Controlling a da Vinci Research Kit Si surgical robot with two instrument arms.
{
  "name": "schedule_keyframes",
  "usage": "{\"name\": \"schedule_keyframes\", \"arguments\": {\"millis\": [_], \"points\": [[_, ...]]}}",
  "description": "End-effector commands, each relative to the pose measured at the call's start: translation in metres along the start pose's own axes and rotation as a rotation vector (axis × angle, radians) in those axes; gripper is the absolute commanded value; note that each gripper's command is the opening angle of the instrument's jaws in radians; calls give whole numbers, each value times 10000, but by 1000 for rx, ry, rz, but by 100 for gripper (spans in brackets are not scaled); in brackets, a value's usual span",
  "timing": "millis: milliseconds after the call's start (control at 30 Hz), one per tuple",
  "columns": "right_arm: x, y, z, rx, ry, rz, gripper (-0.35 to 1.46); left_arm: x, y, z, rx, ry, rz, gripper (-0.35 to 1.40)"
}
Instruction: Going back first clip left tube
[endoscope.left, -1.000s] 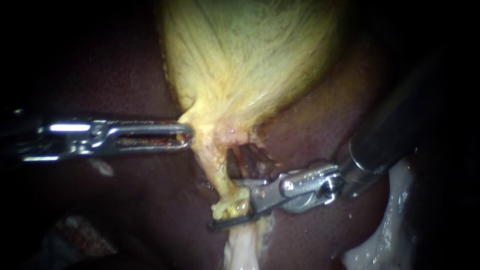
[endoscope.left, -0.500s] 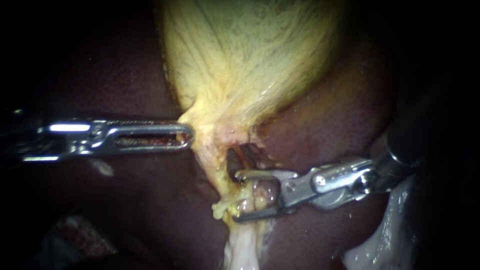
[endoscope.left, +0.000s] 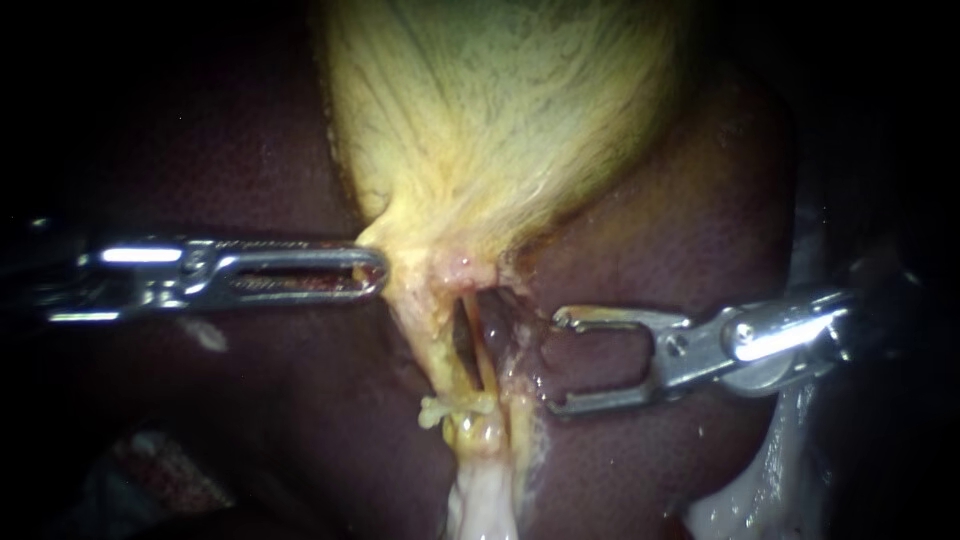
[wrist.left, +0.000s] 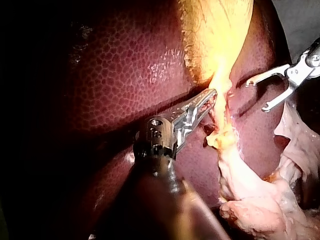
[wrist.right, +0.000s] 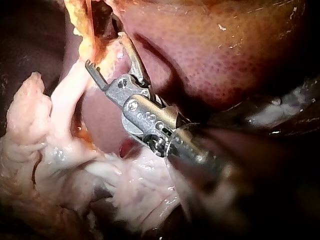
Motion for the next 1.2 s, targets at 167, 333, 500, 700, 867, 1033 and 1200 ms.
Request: {"name": "schedule_keyframes", "arguments": {"millis": [167, 333, 500, 700, 867, 1033, 1200], "points": [[6, -2, -11, 4, 6, -13, 60, 3, 5, 9, -2, -2, 2, -35], [7, -1, -16, 5, 9, -23, 60, 9, 15, 28, -10, -8, 6, -35], [6, -1, -18, 6, 9, -24, 60, 19, 22, 52, -8, 14, 14, -35], [5, -2, -21, 8, 9, -24, 60, 28, 16, 77, 3, 35, 20, -35], [6, -3, -22, 8, 9, -30, 60, 32, 15, 85, 6, 42, 23, -35], [6, -3, -22, 8, 9, -30, 60, 32, 16, 85, 7, 43, 24, -35], [6, -3, -22, 8, 12, -36, 60, 33, 17, 84, 8, 43, 24, -35]]}}
